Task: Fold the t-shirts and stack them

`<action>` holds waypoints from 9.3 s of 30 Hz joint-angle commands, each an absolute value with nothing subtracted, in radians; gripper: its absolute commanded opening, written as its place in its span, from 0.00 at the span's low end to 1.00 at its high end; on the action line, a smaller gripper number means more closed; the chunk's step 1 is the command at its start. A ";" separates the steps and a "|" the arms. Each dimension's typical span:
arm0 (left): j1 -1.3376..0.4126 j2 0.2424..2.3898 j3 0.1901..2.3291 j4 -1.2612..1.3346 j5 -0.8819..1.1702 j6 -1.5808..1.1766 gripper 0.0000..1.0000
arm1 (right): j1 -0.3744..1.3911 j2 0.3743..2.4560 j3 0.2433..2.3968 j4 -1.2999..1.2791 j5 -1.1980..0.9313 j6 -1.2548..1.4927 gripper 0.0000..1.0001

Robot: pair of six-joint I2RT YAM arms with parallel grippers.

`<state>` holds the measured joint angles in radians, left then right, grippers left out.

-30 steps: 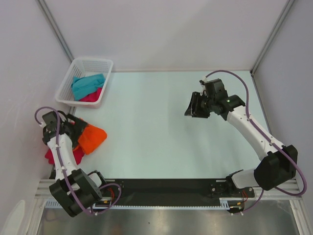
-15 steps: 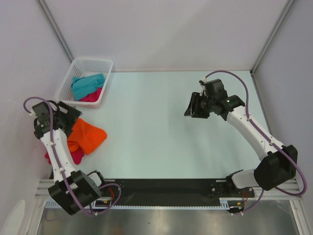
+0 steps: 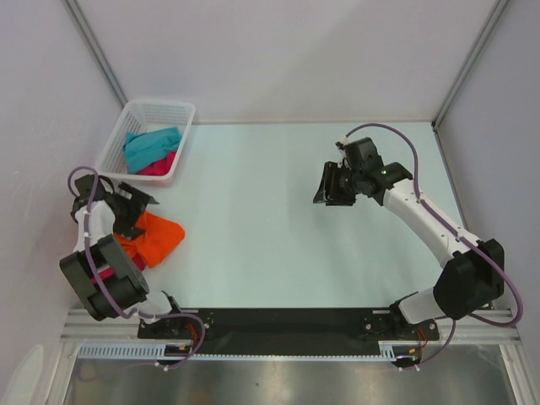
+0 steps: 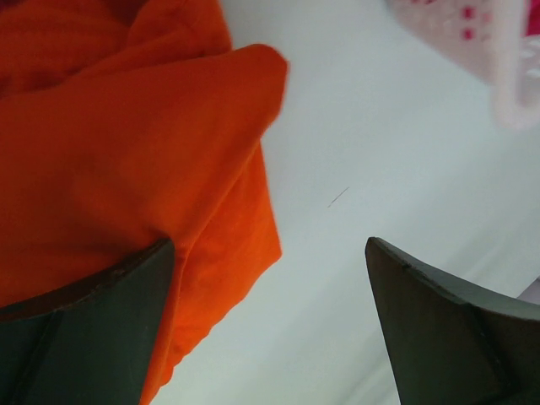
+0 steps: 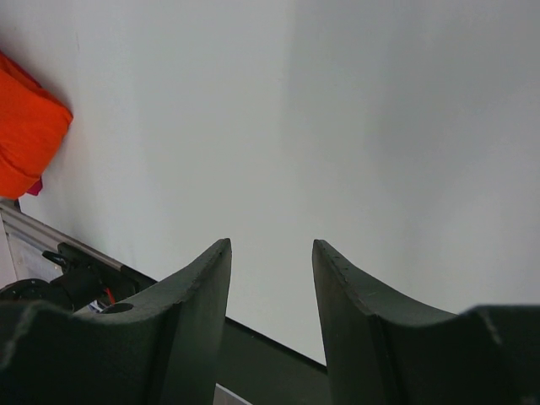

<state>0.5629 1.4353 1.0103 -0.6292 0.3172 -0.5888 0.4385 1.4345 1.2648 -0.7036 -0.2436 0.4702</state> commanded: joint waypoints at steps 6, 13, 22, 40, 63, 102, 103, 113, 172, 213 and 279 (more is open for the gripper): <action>0.597 1.280 0.825 -0.615 0.266 -0.652 0.99 | 0.446 1.431 1.301 -0.686 -0.236 0.472 0.49; 0.687 1.174 0.819 -0.676 0.204 -0.609 1.00 | 0.443 1.416 1.267 -0.667 -0.250 0.476 0.49; 0.678 1.094 0.943 -0.681 0.281 -0.543 1.00 | 0.477 1.550 1.270 -0.502 -0.409 0.515 0.52; 0.669 0.969 0.997 -0.805 0.160 -0.443 1.00 | 0.857 2.258 1.660 0.265 -0.865 1.020 0.56; 0.575 0.833 1.031 -0.844 0.193 -0.495 0.99 | 0.952 2.817 2.373 0.118 -0.841 1.115 0.63; 0.538 1.221 1.006 -0.655 0.002 -0.431 1.00 | 0.966 2.448 2.039 -0.488 -0.514 0.566 0.66; 0.538 1.230 1.012 -0.646 0.002 -0.422 1.00 | 0.971 2.424 2.016 -0.491 -0.506 0.560 0.66; 0.545 1.414 1.074 -0.629 -0.024 -0.413 1.00 | 0.976 2.353 1.896 -0.545 -0.459 0.505 0.66; 0.643 1.594 1.043 -0.620 0.258 -0.459 0.00 | 0.933 2.250 1.729 -0.560 -0.439 0.477 0.62; 0.715 1.393 1.247 -0.787 -0.109 -0.451 0.00 | 0.948 2.243 1.778 -0.611 -0.419 0.457 0.61; 0.831 1.316 0.949 -0.618 0.169 -0.612 0.99 | 0.936 2.255 1.585 -0.538 -0.425 0.466 0.58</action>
<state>0.8162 1.4120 0.9272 -0.6125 0.2211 -0.5785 0.9390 2.2326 1.6581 -0.4957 -0.5106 0.4789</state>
